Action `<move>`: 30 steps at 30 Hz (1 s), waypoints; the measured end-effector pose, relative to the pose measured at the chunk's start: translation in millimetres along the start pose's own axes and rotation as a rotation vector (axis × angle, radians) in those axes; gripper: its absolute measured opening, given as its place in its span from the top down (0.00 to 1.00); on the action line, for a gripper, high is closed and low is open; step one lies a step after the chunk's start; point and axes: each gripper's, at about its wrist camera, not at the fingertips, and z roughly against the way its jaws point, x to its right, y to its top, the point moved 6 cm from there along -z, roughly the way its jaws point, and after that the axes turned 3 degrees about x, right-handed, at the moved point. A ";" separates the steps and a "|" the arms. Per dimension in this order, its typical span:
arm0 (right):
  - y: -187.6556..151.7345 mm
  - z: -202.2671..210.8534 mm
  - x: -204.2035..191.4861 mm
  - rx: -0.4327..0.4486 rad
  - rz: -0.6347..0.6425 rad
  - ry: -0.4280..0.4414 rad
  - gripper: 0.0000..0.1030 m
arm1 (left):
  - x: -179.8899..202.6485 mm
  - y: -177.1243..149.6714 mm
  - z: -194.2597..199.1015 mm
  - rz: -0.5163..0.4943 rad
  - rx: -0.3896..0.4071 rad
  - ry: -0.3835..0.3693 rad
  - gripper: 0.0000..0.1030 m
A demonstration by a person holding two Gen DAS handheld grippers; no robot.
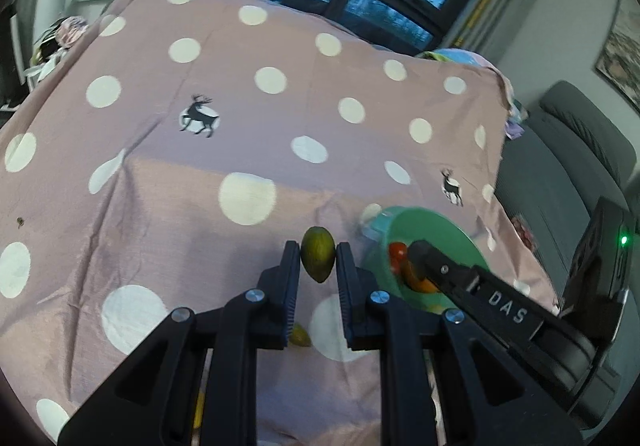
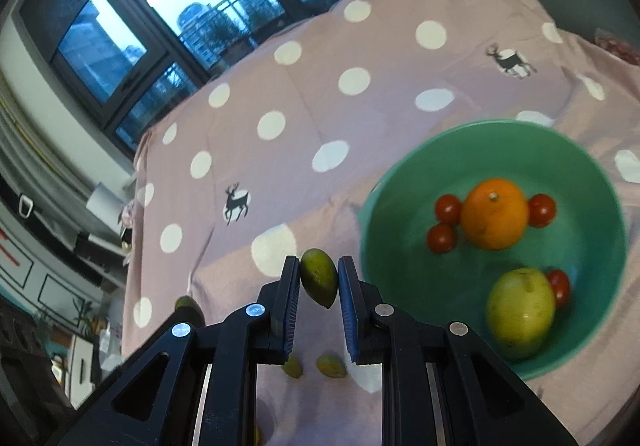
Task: Organize fruits
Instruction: 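Carry both olives into the green bowl and open both grippers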
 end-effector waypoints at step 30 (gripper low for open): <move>18.6 47.0 92.2 0.083 -0.186 -0.196 0.79 | 96.4 -42.4 -44.0 -0.162 -0.170 -0.186 0.83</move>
